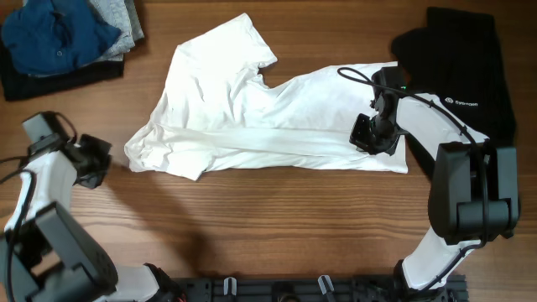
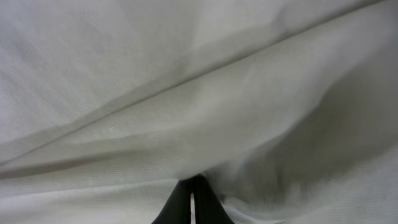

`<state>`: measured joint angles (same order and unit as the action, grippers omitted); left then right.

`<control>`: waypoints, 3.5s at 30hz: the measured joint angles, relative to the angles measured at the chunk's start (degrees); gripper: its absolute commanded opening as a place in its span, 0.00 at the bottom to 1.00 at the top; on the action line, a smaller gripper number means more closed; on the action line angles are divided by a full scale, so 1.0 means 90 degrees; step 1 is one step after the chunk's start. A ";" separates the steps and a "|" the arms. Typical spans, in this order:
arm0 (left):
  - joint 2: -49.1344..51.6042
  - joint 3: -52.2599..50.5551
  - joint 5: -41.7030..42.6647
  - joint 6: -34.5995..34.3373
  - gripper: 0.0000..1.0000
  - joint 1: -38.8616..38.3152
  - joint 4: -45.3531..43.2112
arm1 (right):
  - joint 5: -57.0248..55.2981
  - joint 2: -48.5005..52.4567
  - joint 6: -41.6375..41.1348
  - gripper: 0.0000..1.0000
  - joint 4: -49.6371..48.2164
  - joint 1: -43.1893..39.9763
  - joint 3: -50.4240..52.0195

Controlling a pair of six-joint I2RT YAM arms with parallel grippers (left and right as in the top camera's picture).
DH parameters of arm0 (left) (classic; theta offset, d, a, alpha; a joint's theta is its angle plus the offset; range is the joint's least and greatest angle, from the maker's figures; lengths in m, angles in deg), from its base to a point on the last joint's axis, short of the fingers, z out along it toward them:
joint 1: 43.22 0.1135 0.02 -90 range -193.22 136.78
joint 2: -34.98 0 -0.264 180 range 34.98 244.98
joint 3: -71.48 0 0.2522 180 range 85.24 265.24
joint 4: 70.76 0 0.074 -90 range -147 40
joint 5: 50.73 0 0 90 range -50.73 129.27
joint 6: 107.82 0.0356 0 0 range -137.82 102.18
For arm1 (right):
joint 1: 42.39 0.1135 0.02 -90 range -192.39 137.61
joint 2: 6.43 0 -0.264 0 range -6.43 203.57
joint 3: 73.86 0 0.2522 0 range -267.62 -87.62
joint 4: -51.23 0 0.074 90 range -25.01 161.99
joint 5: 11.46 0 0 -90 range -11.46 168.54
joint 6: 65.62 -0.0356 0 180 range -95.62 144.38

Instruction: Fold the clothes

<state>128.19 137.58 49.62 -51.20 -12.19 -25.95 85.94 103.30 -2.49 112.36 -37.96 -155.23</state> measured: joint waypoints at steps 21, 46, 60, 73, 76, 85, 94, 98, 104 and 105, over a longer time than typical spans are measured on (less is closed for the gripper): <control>-0.0311 -0.0012 0.0687 0.0831 0.04 -0.2516 -0.0415 | -0.0117 0.0070 0.0024 0.04 -0.0087 -0.0002 -0.0100; 0.1025 0.0219 0.0459 0.0236 0.04 -0.1518 -0.0204 | 0.0148 0.0097 0.0177 0.04 -0.0321 0.0153 -0.0100; 0.1020 0.0253 0.0814 0.0097 0.04 -0.0104 0.0345 | 0.0095 0.0107 -0.0153 0.04 0.0219 0.0726 -0.0117; 0.0670 0.0024 0.0668 0.0097 0.04 -0.0367 0.0767 | -0.0945 0.0100 -0.1299 0.04 0.0882 0.0726 -0.0136; 0.0262 -0.0046 0.0503 0.0097 0.04 -0.0522 0.0913 | -0.1331 0.0053 -0.1426 0.04 0.0891 0.0716 -0.0134; -0.1479 -0.0049 0.0389 0.0073 0.06 -0.1166 0.0891 | -0.1838 -0.0784 -0.1494 0.38 0.1001 0.0588 -0.0262; -0.2152 0.0095 0.0420 -0.0007 0.95 -0.1661 -0.0175 | -0.1826 -0.1110 -0.0852 0.94 0.0971 0.0359 -0.1384; -0.1994 0.0726 0.0500 0.0146 0.99 -0.2310 -0.0211 | -0.1661 -0.1110 -0.0449 0.99 0.0872 0.0180 -0.2142; -0.1127 0.2441 0.0355 0.0576 0.99 -0.3480 0.0073 | -0.1258 -0.1112 -0.0068 1.00 0.0505 -0.0100 -0.2737; -0.0869 0.2788 0.0308 0.0678 1.00 -0.3667 0.0170 | -0.1154 -0.1117 -0.0027 0.99 0.0442 -0.0160 -0.2754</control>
<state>120.37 162.67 52.40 -45.10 -45.19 -24.42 75.55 93.25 -2.73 116.34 -39.40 -180.02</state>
